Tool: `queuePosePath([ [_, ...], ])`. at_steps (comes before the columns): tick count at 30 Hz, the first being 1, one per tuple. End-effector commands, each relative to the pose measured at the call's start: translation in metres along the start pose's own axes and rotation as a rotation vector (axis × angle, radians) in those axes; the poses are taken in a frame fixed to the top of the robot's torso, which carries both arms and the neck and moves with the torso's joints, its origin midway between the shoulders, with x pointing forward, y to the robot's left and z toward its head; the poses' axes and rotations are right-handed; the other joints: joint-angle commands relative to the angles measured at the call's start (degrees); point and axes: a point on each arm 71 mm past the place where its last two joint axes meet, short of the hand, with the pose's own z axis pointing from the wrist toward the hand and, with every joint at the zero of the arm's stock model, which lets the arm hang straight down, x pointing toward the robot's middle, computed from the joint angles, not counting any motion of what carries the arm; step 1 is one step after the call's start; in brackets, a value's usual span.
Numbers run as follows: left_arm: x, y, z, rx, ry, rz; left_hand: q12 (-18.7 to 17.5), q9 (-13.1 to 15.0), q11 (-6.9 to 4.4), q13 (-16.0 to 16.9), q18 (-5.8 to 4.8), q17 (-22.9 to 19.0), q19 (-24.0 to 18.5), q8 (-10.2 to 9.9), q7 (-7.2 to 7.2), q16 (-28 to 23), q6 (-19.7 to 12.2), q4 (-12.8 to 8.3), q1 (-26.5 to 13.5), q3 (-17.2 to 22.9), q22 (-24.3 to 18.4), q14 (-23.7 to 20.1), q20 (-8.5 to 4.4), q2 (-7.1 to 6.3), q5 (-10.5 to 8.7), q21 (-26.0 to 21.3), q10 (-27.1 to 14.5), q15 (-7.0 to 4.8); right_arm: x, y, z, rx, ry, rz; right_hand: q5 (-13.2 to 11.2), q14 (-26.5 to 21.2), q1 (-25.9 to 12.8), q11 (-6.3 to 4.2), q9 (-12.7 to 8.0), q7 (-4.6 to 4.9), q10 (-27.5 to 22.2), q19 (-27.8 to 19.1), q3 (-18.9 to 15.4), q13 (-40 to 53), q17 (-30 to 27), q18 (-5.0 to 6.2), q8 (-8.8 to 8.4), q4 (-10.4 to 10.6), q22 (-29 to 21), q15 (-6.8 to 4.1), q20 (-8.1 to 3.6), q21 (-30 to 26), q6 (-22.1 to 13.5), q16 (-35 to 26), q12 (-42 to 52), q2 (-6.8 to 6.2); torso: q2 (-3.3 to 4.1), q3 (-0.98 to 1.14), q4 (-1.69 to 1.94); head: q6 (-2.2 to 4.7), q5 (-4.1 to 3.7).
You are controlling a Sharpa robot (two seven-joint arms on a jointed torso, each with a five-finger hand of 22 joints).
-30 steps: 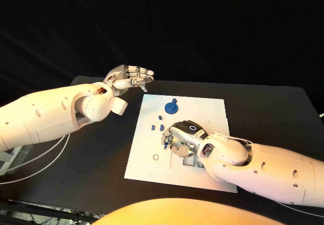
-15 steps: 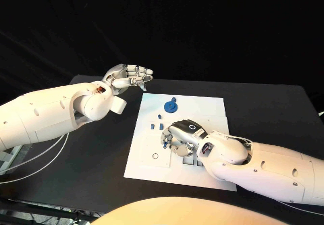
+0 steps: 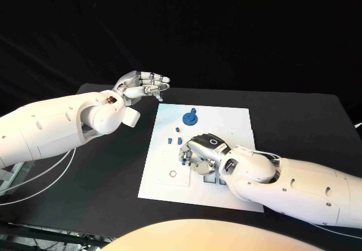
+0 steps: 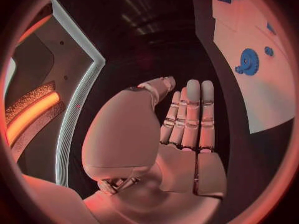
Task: Assemble the parts on the task board
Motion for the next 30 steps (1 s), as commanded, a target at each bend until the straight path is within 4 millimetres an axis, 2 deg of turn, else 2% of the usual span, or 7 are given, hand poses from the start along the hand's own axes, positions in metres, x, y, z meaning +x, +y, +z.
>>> queuePosePath([
  [1, 0.002, -0.001, 0.0, 0.005, 0.016, -0.009, 0.22, -0.08, -0.11, -0.05, 0.7, -0.05, -0.24, 0.23, 1.5, -0.26, -0.34, -0.11, -0.49, -0.2, -0.05, -0.26, 0.02, 0.08, -0.09, -0.29, -0.33, 0.29, 0.004, 0.001, 0.0, -0.001, 0.038, -0.018, 0.38, 2.48, 0.14, -1.61, 0.1, 0.45, 2.16, 0.43, -0.12, 0.06, 0.0, -0.69, 0.18, -0.34, 9.49, -0.37, -0.12, 0.25, 0.14, 0.2, -0.03, 0.51, 0.0, -0.03, 0.03, -0.07, 0.0],
  [7, 0.002, -0.001, 0.0, 0.004, 0.016, -0.009, 0.22, -0.08, -0.11, -0.05, 0.7, -0.05, -0.24, 0.23, 1.5, -0.26, -0.34, -0.11, -0.49, -0.2, -0.05, -0.26, 0.02, 0.08, -0.09, -0.29, -0.33, 0.29, 0.005, -0.001, 0.001, 0.013, 0.047, -0.028, 0.25, 2.47, 0.03, -1.57, 0.15, 0.48, 2.11, 0.36, -0.1, 0.07, -0.05, -0.66, 0.15, -0.39, 9.45, -0.35, -0.1, 0.11, 0.08, 0.2, -0.13, 0.55, 0.04, -0.04, 0.04, -0.14, -0.28],
  [16, 0.001, -0.001, 0.0, 0.003, 0.015, -0.008, 0.22, -0.08, -0.11, -0.05, 0.7, -0.05, -0.24, 0.23, 1.5, -0.26, -0.34, -0.11, -0.49, -0.2, -0.05, -0.26, 0.02, 0.08, -0.09, -0.29, -0.33, 0.29, 0.007, 0.0, 0.004, 0.023, 0.029, -0.036, 0.0, 2.45, -0.33, -1.47, 0.27, 0.59, 1.92, 0.31, -0.12, 0.11, -0.06, -0.65, 0.02, -0.56, 9.49, -0.26, -0.04, 0.06, -0.16, 0.29, -0.45, 0.58, 0.02, 0.0, 0.05, -0.13, -0.19],
  [23, 0.001, -0.001, 0.0, 0.003, 0.014, -0.008, 0.35, -0.09, -0.1, -0.09, 0.73, -0.09, -0.23, 0.35, 1.52, -0.24, -0.51, -0.2, -0.46, -0.22, -0.11, -0.27, 0.06, 0.15, -0.06, -0.4, -0.52, 0.3, 0.011, 0.0, 0.004, 0.02, 0.068, -0.028, 0.3, 2.38, -3.34, -1.16, 0.56, 0.75, 0.94, -0.03, -2.14, 0.26, -0.18, -0.55, -0.76, 0.12, 9.41, 0.1, 0.33, -0.54, -1.49, 0.59, -1.61, -0.5, 0.0, -0.01, -0.02, -0.19, -0.03],
  [26, 0.001, -0.001, 0.0, 0.002, 0.015, -0.008, 0.35, -0.09, -0.1, -0.09, 0.73, -0.09, -0.23, 0.35, 1.52, -0.24, -0.51, -0.2, -0.46, -0.22, -0.11, -0.27, 0.06, 0.15, -0.06, -0.4, -0.52, 0.3, 0.013, 0.0, 0.004, 0.02, 0.089, -0.026, -1.46, 2.22, -5.34, -0.85, 0.52, 0.81, -0.16, -0.51, -3.11, 0.21, -0.58, -0.35, -1.55, 1.23, 9.06, 0.38, 0.61, -1.56, -2.57, 0.49, -2.51, -1.29, 0.0, 0.0, 0.02, -0.24, 0.0],
  [30, 0.001, -0.001, 0.0, 0.001, 0.014, -0.008, 0.35, -0.09, -0.1, -0.09, 0.73, -0.09, -0.23, 0.35, 1.52, -0.24, -0.51, -0.2, -0.46, -0.22, -0.11, -0.27, 0.06, 0.15, -0.06, -0.4, -0.52, 0.3, 0.014, 0.0, 0.003, 0.019, 0.105, -0.024, -1.66, 2.12, -6.42, -0.55, 0.55, 0.92, -1.22, -0.73, -3.55, 0.1, -0.82, -0.25, -2.05, 1.89, 8.89, 0.6, 0.83, -2.12, -3.14, 0.5, -3.05, -2.0, -0.02, -0.01, 0.0, -0.22, 0.0],
])
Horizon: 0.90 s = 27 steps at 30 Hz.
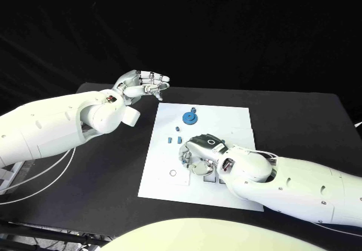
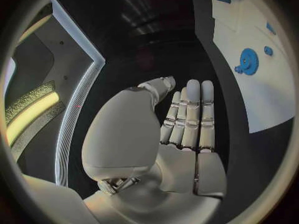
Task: Assemble the parts on the task board
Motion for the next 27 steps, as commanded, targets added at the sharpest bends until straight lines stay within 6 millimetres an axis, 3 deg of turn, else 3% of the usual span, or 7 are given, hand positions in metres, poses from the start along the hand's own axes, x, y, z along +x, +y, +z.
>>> queuePosePath([
  [1, 0.002, -0.001, 0.0, 0.004, 0.014, -0.008, 0.36, -0.09, 0.11, -0.05, 0.73, -0.08, -0.23, 0.35, 1.73, -0.24, -0.3, -0.2, -0.47, -0.22, -0.05, -0.27, 0.06, 0.15, -0.06, -0.4, -0.31, 0.3, 0.008, 0.0, -0.002, 0.001, 0.07, -0.003, -0.17, 2.34, -0.7, 0.05, -0.03, -0.03, -0.62, -0.11, -0.07, -0.17, -0.08, -0.24, -0.27, 0.31, 8.9, 0.42, 0.22, -0.3, -0.59, 0.26, -0.3, -0.21, 0.01, 0.02, -0.02, 0.0, 0.03],
  [10, 0.001, -0.001, 0.0, 0.003, 0.013, -0.008, 0.4, -0.09, 0.12, -0.06, 0.73, -0.1, -0.22, 0.39, 1.74, -0.24, -0.33, -0.24, -0.44, -0.21, -0.06, -0.28, 0.07, 0.2, -0.05, -0.42, -0.35, 0.3, 0.006, 0.002, -0.003, 0.004, 0.04, 0.007, 0.14, 2.33, -0.75, 0.24, 0.03, 0.11, -1.47, -0.15, -0.05, -0.28, -0.06, -0.21, -0.48, 0.39, 8.84, 0.57, 0.34, -0.5, -0.77, 0.4, -0.52, -0.44, 0.01, 0.02, 0.01, 0.04, 0.03],
  [19, 0.001, -0.001, 0.0, 0.003, 0.013, -0.008, 0.4, -0.09, 0.12, -0.06, 0.73, -0.1, -0.22, 0.39, 1.74, -0.24, -0.33, -0.24, -0.44, -0.21, -0.06, -0.28, 0.07, 0.2, -0.05, -0.42, -0.35, 0.3, 0.0, -0.001, -0.01, 0.022, -0.026, 0.022, -0.18, 1.28, -0.88, 1.71, -0.12, 1.02, -8.79, -2.69, -1.55, -1.16, -3.14, 0.85, -2.54, 0.66, 6.67, 1.82, 1.44, -6.22, -4.11, -1.35, -0.09, -2.09, -0.02, 0.02, 0.0, 0.28, -0.11],
  [27, 0.0, 0.0, 0.0, 0.002, 0.01, -0.006, 0.4, -0.09, 0.12, -0.06, 0.73, -0.1, -0.22, 0.39, 1.74, -0.24, -0.33, -0.24, -0.44, -0.21, -0.06, -0.28, 0.07, 0.2, -0.05, -0.42, -0.35, 0.3, -0.021, -0.006, -0.025, 0.04, -0.081, 0.043, -0.66, 1.11, -1.06, 1.72, -0.03, 1.04, -9.71, -2.79, -3.03, -0.94, -3.61, 0.93, -2.84, 1.1, 6.51, 1.86, 1.58, -6.69, -4.54, -1.51, 1.01, -2.43, -0.1, 0.02, -0.07, 0.84, -0.57],
])
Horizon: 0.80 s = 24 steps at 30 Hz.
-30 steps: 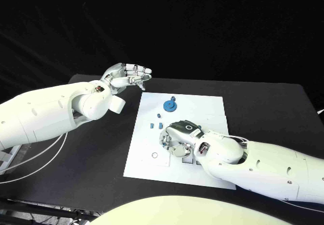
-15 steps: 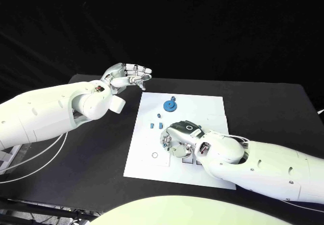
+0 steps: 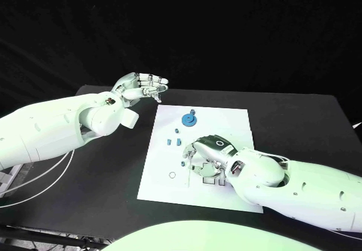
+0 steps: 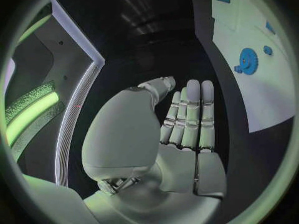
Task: Assemble the parts on the task board
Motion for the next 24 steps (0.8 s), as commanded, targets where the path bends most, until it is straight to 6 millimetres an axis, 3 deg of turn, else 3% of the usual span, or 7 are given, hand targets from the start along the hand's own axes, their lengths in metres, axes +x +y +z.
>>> queuePosePath([
  [1, 0.001, -0.001, 0.001, 0.005, 0.013, -0.008, 0.17, -0.1, 0.12, -0.07, 0.74, -0.07, -0.22, 0.39, 1.74, -0.24, -0.33, -0.24, -0.44, -0.21, -0.07, -0.28, 0.07, 0.2, -0.05, -0.19, -0.35, 0.3, -0.014, -0.001, -0.005, 0.013, -0.049, 0.024, -0.48, 0.97, -0.14, -0.07, 0.04, -0.02, -0.62, -0.42, -0.74, 0.14, -0.16, 0.94, -0.47, 0.03, 6.51, 0.49, 0.06, -0.19, -0.72, -0.33, 0.6, -0.66, -0.05, 0.0, -0.04, 0.34, -0.32],
  [7, 0.001, 0.0, 0.001, 0.005, 0.014, -0.008, 0.29, -0.09, 0.13, -0.09, 0.75, -0.1, -0.19, 0.51, 1.75, -0.23, -0.42, -0.35, -0.36, -0.2, -0.08, -0.29, 0.08, 0.27, -0.04, -0.22, -0.44, 0.3, -0.044, -0.015, -0.02, 0.055, -0.06, 0.055, -1.65, 0.87, 1.33, -0.15, 0.1, -0.09, -1.73, -0.39, -2.22, 0.44, -0.56, 0.98, -0.97, -0.2, 6.39, 0.42, 0.03, -0.59, -1.35, -0.37, 2.14, -0.66, -0.02, 0.02, -0.04, 1.12, -1.0],
  [11, 0.001, 0.0, 0.0, 0.004, 0.014, -0.008, 0.29, -0.09, 0.13, -0.09, 0.75, -0.1, -0.19, 0.51, 1.75, -0.23, -0.42, -0.35, -0.36, -0.2, -0.08, -0.29, 0.08, 0.27, -0.04, -0.22, -0.44, 0.3, -0.068, -0.035, -0.031, 0.103, -0.046, 0.053, -1.54, 1.18, 1.66, -0.15, 0.15, -0.01, -1.55, 0.38, -2.28, 0.58, 0.38, 0.67, -1.01, -0.15, 6.98, 0.4, 0.0, 0.88, -1.31, 0.38, 2.79, -0.39, -0.03, -0.09, -0.08, 1.39, -1.45],
  [18, 0.001, 0.0, 0.0, 0.004, 0.016, -0.008, 0.34, -0.09, 0.14, -0.1, 0.75, -0.11, -0.18, 0.55, 1.77, -0.22, -0.46, -0.36, -0.38, -0.22, -0.09, -0.29, 0.09, 0.28, -0.05, -0.23, -0.48, 0.31, -0.079, -0.062, -0.043, 0.158, 0.002, -0.01, -1.7, 0.6, 2.75, 0.26, -0.14, -0.78, -5.81, -0.58, -5.67, 0.41, -1.21, 1.07, -2.93, 0.34, 6.24, 0.76, 0.23, -1.66, -4.51, -0.2, 4.22, -0.5, 0.01, 0.03, 0.02, 1.88, -1.94],
  [20, 0.001, 0.0, 0.0, 0.006, 0.011, -0.007, 0.37, -0.09, 0.15, -0.11, 0.75, -0.12, -0.17, 0.58, 1.78, -0.22, -0.48, -0.33, -0.44, -0.24, -0.09, -0.28, 0.1, 0.32, -0.05, -0.24, -0.5, 0.32, -0.079, -0.068, -0.044, 0.176, 0.027, -0.03, -3.02, -0.41, 4.76, 0.69, 0.12, -0.95, -8.73, -1.79, -11.91, 0.4, -3.11, 1.54, -3.34, 2.27, 5.34, 1.17, 0.66, -4.54, -5.3, -1.12, 6.19, 1.1, 0.01, 0.03, 0.02, 1.92, -2.04],
  [22, 0.001, 0.0, 0.0, 0.01, 0.007, -0.005, 0.42, -0.09, 0.15, -0.11, 0.75, -0.12, -0.15, 0.62, 1.78, -0.21, -0.48, -0.32, -0.44, -0.22, -0.1, -0.27, 0.11, 0.4, -0.04, -0.25, -0.49, 0.33, -0.078, -0.072, -0.045, 0.187, 0.05, -0.043, -4.03, -1.04, 7.74, 1.07, 0.38, -1.18, -11.35, -2.36, -18.31, 0.09, -4.49, 1.8, -3.72, 6.4, 4.79, 1.4, 1.0, -6.52, -5.99, -1.52, 8.46, 1.89, 0.06, 0.03, 0.06, 1.97, -2.16],
  [24, 0.001, 0.0, 0.0, 0.013, 0.004, -0.004, 0.47, -0.08, 0.13, -0.11, 0.77, -0.13, -0.14, 0.67, 1.76, -0.2, -0.47, -0.36, -0.38, -0.18, -0.1, -0.26, 0.1, 0.46, -0.02, -0.25, -0.47, 0.31, -0.076, -0.076, -0.045, 0.197, 0.075, -0.054, -4.0, -1.3, 9.34, 1.15, 0.53, -1.13, -12.31, -2.52, -20.37, -0.15, -5.1, 1.92, -3.84, 8.93, 4.6, 1.52, 1.05, -7.29, -6.25, -1.65, 9.54, 1.61, 0.1, 0.04, 0.05, 2.03, -2.14],
])
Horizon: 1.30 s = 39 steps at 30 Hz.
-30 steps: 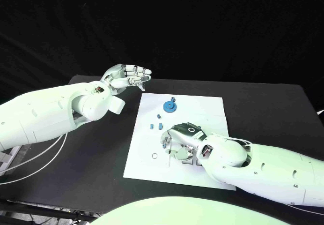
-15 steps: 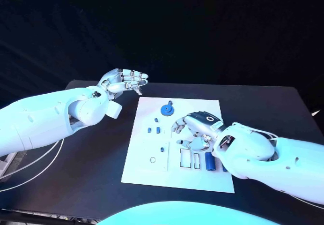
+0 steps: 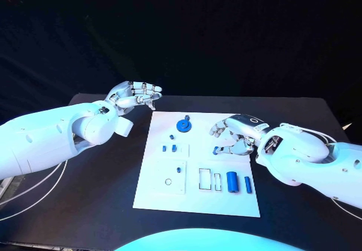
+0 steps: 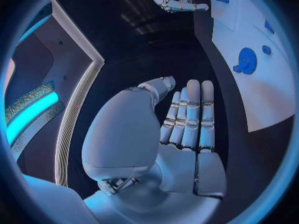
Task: Assemble the parts on the task board
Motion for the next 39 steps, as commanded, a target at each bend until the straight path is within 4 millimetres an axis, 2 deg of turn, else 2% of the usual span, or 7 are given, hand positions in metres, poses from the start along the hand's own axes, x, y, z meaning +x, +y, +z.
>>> queuePosePath([
  [1, 0.002, -0.002, 0.0, 0.018, 0.003, -0.005, 0.25, -0.08, -0.08, -0.05, 0.77, -0.09, -0.14, 0.37, 1.76, -0.19, -0.48, -0.19, -0.16, -0.02, -0.05, -0.04, 0.1, 0.23, -0.02, -0.25, -0.26, 0.1, 0.008, -0.004, 0.0, 0.003, 0.107, -0.042, -0.38, -0.3, 1.3, 0.07, 0.12, 0.17, -0.95, -0.44, -1.88, -0.25, -0.53, 1.06, -0.33, 2.32, 4.49, 0.15, -0.05, -0.81, -0.58, -0.33, 0.92, -0.14, 0.09, 0.04, 0.03, 0.09, -0.07],
  [4, 0.002, -0.002, 0.001, 0.022, 0.0, -0.004, 0.25, -0.08, -0.08, -0.05, 0.77, -0.09, -0.14, 0.37, 1.76, -0.19, -0.48, -0.19, -0.16, -0.02, -0.05, -0.04, 0.1, 0.23, -0.02, -0.25, -0.26, 0.1, 0.011, -0.007, 0.0, 0.015, 0.127, -0.057, -0.51, -0.7, 2.41, 0.1, 0.19, 0.27, -1.49, -0.87, -2.97, -0.5, -1.74, 1.27, -0.55, 4.36, 4.08, 0.18, -0.02, -2.13, -1.1, -0.92, 1.67, -0.33, 0.05, 0.01, -0.04, -0.01, 0.01],
  [7, 0.002, -0.002, 0.001, 0.027, -0.002, -0.003, 0.42, -0.06, -0.12, -0.05, 0.79, -0.11, -0.08, 0.52, 1.74, -0.16, -0.43, -0.29, -0.03, 0.08, -0.03, 0.0, 0.09, 0.42, 0.02, -0.22, -0.19, 0.06, 0.011, -0.009, 0.0, 0.021, 0.129, -0.063, -0.58, -0.67, 2.54, 0.04, 0.21, 0.41, -1.36, -0.74, -3.08, -0.52, -1.65, 1.22, -0.59, 4.64, 4.16, 0.14, -0.04, -1.92, -1.22, -0.84, 1.92, -0.19, 0.06, -0.03, -0.01, 0.03, -0.07],
  [10, 0.002, -0.003, 0.001, 0.033, -0.004, -0.003, 0.5, -0.05, -0.14, -0.06, 0.8, -0.12, -0.04, 0.6, 1.72, -0.15, -0.4, -0.34, 0.05, 0.15, -0.02, 0.01, 0.07, 0.51, 0.05, -0.19, -0.16, 0.03, 0.012, -0.01, 0.003, 0.031, 0.113, -0.065, -0.6, -0.01, 3.41, -0.46, 0.45, 1.22, 0.09, 0.34, -2.22, -0.53, -1.03, 0.92, -0.41, 4.64, 4.82, -0.3, -0.37, -0.15, -1.05, -0.29, 3.19, 1.13, 0.05, -0.01, 0.09, 0.12, -0.06],
  [18, 0.002, -0.003, 0.001, 0.038, -0.008, -0.003, 0.53, -0.04, -0.15, -0.06, 0.8, -0.12, -0.03, 0.64, 1.72, -0.15, -0.39, -0.36, 0.05, 0.16, -0.01, 0.02, 0.07, 0.54, 0.05, -0.18, -0.15, 0.03, 0.017, -0.009, 0.007, 0.04, 0.098, -0.056, -0.54, 0.94, 3.93, -1.43, 0.86, 0.65, 4.08, 2.72, 0.53, -1.04, -0.11, 0.11, 0.42, 4.48, 6.47, -1.17, -1.18, 4.16, 1.04, 0.3, 4.54, 3.43, 0.05, -0.06, 0.04, 0.12, -0.07],
  [23, 0.002, -0.003, 0.001, 0.038, -0.005, -0.005, 0.57, -0.04, -0.14, -0.06, 0.8, -0.13, -0.02, 0.68, 1.72, -0.14, -0.38, -0.33, 0.02, 0.17, 0.0, 0.03, 0.07, 0.59, 0.06, -0.17, -0.14, 0.03, 0.022, -0.008, 0.009, 0.041, 0.105, -0.053, -0.56, 1.52, 4.15, -1.82, 0.95, 0.89, 7.26, 3.67, 3.32, -1.96, 1.17, -0.28, 0.78, 4.52, 7.39, -1.54, -1.59, 6.18, 3.15, 1.26, 3.78, 4.23, 0.07, -0.05, 0.08, 0.07, -0.12],
  [39, 0.001, -0.003, 0.0, 0.034, -0.006, -0.007, 0.63, -0.04, -0.13, -0.08, 0.78, -0.14, -0.01, 0.75, 1.74, -0.13, -0.38, -0.22, -0.16, 0.15, 0.0, 0.04, 0.08, 0.66, 0.05, -0.18, -0.15, 0.05, 0.032, -0.003, 0.014, 0.036, 0.129, -0.047, -0.55, 1.72, 3.24, -1.86, 1.12, 0.88, 10.71, 4.34, 7.39, -3.02, 1.84, -0.6, 1.23, 4.47, 8.32, -1.59, -1.73, 7.78, 6.42, 1.94, 1.06, 3.4, 0.05, -0.01, 0.04, -0.08, 0.01],
])
